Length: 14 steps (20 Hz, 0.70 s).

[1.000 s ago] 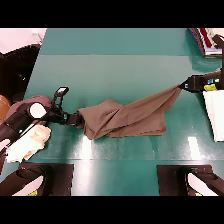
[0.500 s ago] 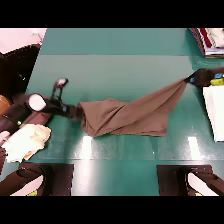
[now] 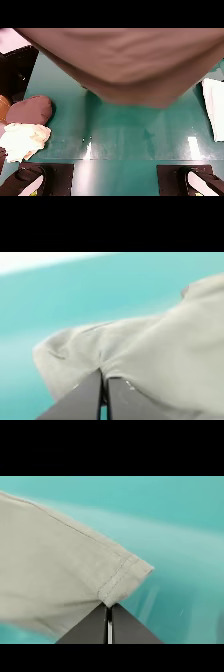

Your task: Fold the shirts.

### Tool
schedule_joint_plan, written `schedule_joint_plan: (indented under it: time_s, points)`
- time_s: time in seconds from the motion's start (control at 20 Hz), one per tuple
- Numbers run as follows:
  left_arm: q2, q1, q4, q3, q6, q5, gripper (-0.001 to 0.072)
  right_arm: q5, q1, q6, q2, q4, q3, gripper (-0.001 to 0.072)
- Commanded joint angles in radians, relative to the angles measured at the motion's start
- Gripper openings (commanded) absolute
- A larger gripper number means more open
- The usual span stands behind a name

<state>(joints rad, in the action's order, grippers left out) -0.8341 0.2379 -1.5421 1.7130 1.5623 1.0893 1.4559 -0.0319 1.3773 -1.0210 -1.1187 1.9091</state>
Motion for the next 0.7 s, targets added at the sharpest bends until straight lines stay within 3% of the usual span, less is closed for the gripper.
schedule_joint_plan:
  time_s: [0.0, 0.45, 0.65]
  points:
    - [0.018, 0.001, -0.022, 0.250, 0.002, 0.073, 0.0024, 0.045, -0.005, -0.002, 0.002, -0.012, 0.168, 0.0012]
    - [0.007, 0.000, 0.051, 0.362, -0.002, 0.077, 0.0024, -0.027, -0.005, 0.040, 0.115, -0.151, 0.136, 0.0009]
    - [-0.061, 0.000, 0.028, 0.182, 0.001, 0.122, 0.0024, 0.135, -0.005, 0.065, -0.051, -0.156, 0.213, 0.0009]
